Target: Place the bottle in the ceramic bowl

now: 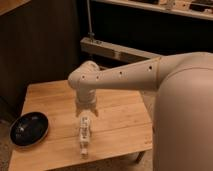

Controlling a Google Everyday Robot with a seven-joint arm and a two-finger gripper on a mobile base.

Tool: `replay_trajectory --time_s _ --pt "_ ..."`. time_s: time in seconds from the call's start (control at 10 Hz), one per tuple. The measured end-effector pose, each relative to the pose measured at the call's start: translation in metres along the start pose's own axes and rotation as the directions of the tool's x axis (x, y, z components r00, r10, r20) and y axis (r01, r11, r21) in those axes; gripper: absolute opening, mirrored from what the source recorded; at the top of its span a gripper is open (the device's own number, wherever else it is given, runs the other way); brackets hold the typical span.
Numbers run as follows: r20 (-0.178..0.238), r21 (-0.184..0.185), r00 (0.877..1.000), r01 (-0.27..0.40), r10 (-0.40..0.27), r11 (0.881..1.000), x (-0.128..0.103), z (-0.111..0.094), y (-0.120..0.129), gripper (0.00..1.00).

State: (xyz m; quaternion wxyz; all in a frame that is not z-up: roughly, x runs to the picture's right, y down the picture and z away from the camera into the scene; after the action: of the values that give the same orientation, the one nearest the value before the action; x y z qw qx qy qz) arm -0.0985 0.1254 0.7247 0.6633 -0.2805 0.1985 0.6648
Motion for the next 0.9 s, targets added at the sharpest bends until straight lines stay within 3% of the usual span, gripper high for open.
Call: replay_trajectory --time_s 0.4,0.6,0.9 --pt "0.023 -0.030 1.000 0.017 -0.017 0.999 0.011 0.035 0.007 0.65" --pt "0.017 -0.033 0.999 0.038 -0.037 0.999 0.016 0.050 0.019 0.65" --pt "-0.023 -0.064 0.998 0.063 -0.065 0.996 0.016 0.084 0.028 0.65"
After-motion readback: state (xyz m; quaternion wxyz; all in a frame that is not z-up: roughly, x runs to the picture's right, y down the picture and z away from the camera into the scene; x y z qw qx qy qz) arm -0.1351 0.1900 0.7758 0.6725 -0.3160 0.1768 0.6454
